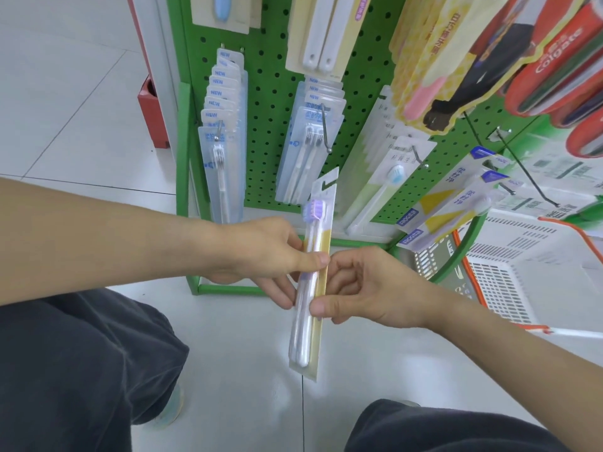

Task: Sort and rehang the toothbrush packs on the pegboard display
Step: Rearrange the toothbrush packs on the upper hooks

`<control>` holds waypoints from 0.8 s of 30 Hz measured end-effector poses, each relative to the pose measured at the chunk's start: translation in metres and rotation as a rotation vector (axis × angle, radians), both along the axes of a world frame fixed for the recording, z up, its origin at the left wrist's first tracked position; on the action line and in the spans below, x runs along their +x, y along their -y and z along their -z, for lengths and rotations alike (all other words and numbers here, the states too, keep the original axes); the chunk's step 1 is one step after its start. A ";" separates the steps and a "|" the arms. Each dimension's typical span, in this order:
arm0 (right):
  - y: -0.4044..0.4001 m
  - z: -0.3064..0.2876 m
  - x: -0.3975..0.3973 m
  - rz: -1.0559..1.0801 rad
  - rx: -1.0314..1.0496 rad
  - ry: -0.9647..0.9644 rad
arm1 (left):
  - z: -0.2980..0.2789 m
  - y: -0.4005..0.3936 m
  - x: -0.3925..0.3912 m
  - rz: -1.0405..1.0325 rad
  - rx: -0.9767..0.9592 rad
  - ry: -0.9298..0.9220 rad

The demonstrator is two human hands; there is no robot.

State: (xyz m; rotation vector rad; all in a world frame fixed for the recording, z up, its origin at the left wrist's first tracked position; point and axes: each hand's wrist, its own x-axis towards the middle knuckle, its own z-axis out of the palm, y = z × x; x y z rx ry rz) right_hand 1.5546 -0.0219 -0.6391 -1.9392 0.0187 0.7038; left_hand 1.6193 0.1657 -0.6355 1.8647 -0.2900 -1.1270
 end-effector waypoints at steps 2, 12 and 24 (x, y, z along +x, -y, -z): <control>0.003 0.001 0.000 0.021 0.033 -0.026 | -0.001 0.001 -0.001 -0.003 -0.066 -0.065; 0.011 0.004 0.011 0.431 0.017 0.178 | 0.005 -0.001 -0.002 0.194 -0.077 -0.140; 0.016 -0.003 0.016 0.508 0.054 0.341 | 0.005 0.003 0.000 0.027 -0.129 -0.119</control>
